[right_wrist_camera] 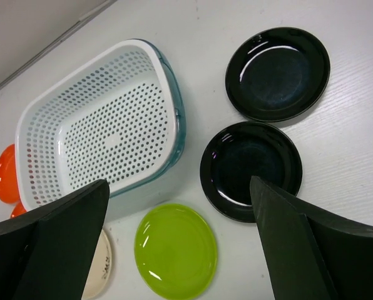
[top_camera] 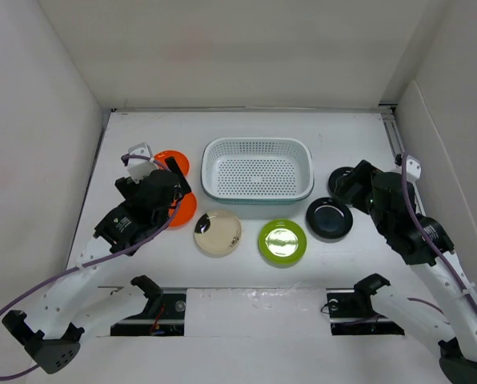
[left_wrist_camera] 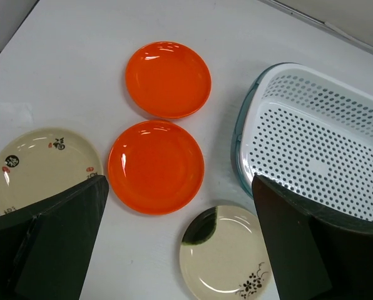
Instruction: Place the plates into the plastic bin on the countertop
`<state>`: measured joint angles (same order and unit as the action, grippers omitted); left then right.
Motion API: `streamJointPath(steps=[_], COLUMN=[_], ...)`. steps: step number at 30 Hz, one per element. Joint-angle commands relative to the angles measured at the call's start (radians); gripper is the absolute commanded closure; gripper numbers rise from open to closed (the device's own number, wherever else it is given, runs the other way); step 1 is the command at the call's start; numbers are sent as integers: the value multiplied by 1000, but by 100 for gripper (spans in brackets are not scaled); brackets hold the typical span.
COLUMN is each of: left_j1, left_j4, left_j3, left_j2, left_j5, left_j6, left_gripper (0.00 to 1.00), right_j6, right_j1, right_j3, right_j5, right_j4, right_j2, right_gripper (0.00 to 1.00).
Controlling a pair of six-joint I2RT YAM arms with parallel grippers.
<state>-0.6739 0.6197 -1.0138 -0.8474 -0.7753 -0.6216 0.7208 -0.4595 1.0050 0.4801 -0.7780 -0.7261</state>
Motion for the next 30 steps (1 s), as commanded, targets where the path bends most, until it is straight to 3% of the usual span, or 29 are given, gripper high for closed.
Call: streamJointPath(steps=[1,6,10,13,14,17,25,30], left_j1=[-1,-1,-1,-1,-1,-1,-1,-1], left_j4=[-17,-35,-44,-55,-55,-55,-64,-64], left_j3=[-9,-9,-9,-9,-9,-9,0,0], left_j2=[13,13,4,4,4,4,24,24], left_j5=[8,60,82,112,113,134,134,143], left_j6=[-23,-4,-4,14,14,14,23,23], left_gripper=[0,0,0,0,0,0,0,0], right_j6=[29,115,117,72,60,60,83,101], right_j1=[-1,10,108,322,454,638,699,719], right_j3=[-8,-91,-193,-212,-227,-279,-315,-330], right_j5=[41,32,-75,-179,-280,-438,-419,-429], right_j4=[14,97,279,377,403,498,615,684], right_j2=[8,8,-54,-179,-203,-271,-487,-644], right_gripper=[0,0,0,0,0,0,1,11])
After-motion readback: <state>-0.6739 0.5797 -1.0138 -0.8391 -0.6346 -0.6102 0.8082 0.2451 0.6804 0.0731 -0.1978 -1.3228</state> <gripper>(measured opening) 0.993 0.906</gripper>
